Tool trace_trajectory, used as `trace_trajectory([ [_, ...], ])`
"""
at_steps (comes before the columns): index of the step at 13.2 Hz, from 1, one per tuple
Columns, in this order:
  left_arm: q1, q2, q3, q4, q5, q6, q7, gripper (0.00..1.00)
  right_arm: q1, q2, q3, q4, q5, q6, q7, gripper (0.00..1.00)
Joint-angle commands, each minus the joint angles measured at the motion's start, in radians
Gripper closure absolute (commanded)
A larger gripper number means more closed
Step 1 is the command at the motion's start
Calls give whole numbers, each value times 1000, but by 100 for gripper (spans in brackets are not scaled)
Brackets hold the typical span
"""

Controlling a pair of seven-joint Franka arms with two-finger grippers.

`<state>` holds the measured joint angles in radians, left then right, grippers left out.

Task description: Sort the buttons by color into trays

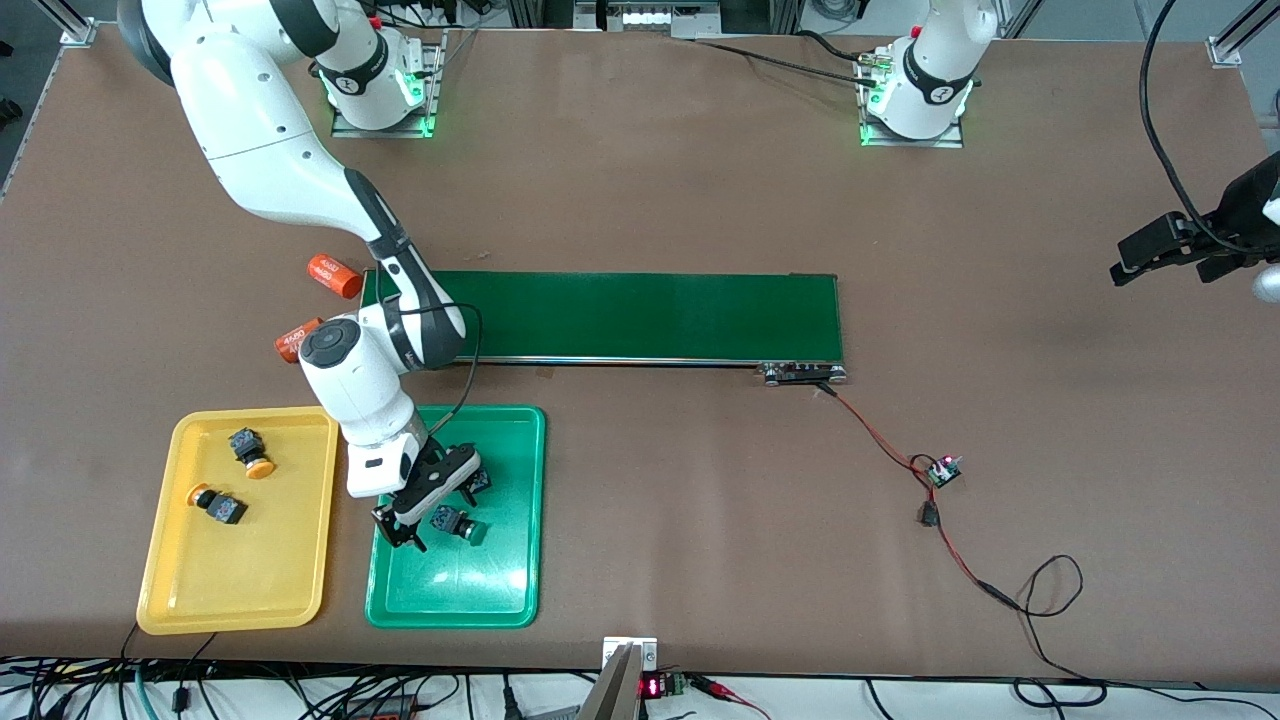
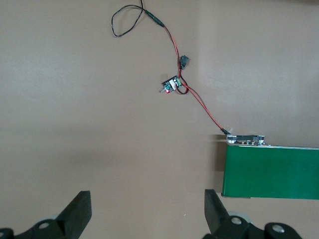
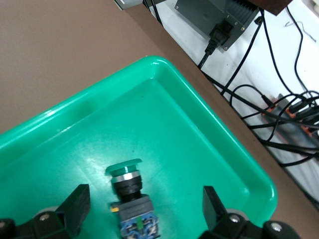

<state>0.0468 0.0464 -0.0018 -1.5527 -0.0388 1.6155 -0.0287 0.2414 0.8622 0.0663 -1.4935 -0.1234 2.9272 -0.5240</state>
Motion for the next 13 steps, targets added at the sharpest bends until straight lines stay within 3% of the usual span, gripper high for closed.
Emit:
trace_trajectory([
  [1,2,-22,-3,-20,5,1,18,0,15,-115,6,-82,-1,-121,102,0],
  [4,1,-20,-1,-20,7,-6,18,0,36,-221,7,-129,-1,-285,252,0],
  [13,-1,-19,-3,-9,7,-8,16,0,64,-584,7,-163,-1,-988,573,0],
])
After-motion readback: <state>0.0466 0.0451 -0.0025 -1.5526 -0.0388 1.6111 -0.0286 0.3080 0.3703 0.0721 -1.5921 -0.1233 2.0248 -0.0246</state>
